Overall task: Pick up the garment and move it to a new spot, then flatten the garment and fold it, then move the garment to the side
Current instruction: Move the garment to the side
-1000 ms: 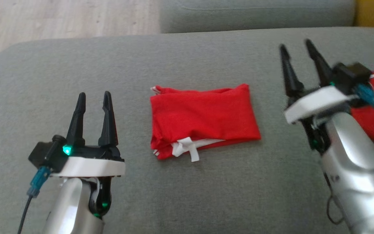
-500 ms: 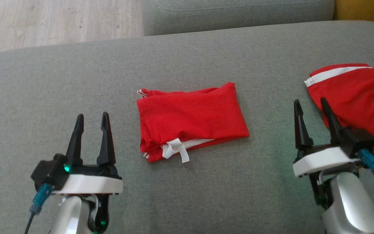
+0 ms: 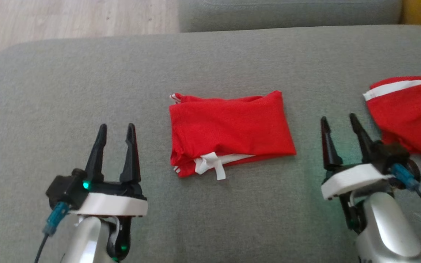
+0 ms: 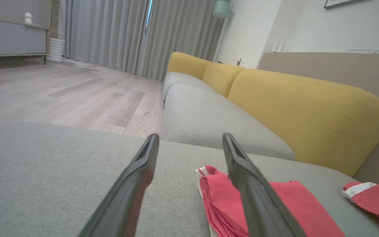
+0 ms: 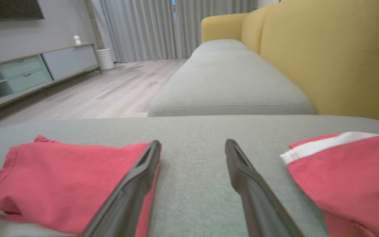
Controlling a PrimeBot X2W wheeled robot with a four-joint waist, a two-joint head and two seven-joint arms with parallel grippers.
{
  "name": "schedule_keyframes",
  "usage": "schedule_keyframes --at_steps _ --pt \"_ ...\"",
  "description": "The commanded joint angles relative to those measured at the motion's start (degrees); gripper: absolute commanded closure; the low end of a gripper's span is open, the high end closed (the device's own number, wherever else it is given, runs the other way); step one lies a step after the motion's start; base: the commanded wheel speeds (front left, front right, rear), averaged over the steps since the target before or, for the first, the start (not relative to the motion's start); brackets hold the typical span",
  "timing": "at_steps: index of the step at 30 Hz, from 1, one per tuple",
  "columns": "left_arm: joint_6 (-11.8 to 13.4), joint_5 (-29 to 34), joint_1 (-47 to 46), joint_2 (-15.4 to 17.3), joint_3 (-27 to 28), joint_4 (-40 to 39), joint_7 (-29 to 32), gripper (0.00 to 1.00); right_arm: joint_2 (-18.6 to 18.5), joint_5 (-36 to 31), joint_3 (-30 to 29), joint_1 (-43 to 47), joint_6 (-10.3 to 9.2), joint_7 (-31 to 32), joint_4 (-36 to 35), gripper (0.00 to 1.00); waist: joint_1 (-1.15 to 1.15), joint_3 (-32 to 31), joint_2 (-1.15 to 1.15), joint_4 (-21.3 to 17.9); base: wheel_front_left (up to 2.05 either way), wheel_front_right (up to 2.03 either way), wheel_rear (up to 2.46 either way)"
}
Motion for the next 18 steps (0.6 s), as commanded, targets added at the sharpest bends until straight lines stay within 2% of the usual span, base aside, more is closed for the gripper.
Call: schedule_keyframes --at_steps 1,11,18 --pt "-0.33 -0.27 -2.69 0.13 1.31 -1.74 -0.29 0.00 0.24 0.57 1.86 -3.35 0.37 0.39 -1.31 0.00 0.00 0.75 0.00 0.90 0.00 0.00 0.00" --pt "-0.33 -1.74 -4.74 0.12 -1.80 -0.97 -0.29 0.00 0.24 8.16 6.68 -10.29 0.37 9.25 11.75 0.00 0.00 3.90 0.00 6.01 0.00 0.00 0.00" --pt "-0.33 -2.66 -6.06 0.12 -3.31 -0.54 -0.29 0.00 0.24 13.37 10.53 -14.30 0.37 12.03 20.52 0.00 0.00 5.28 0.00 8.38 0.00 0.00 0.00"
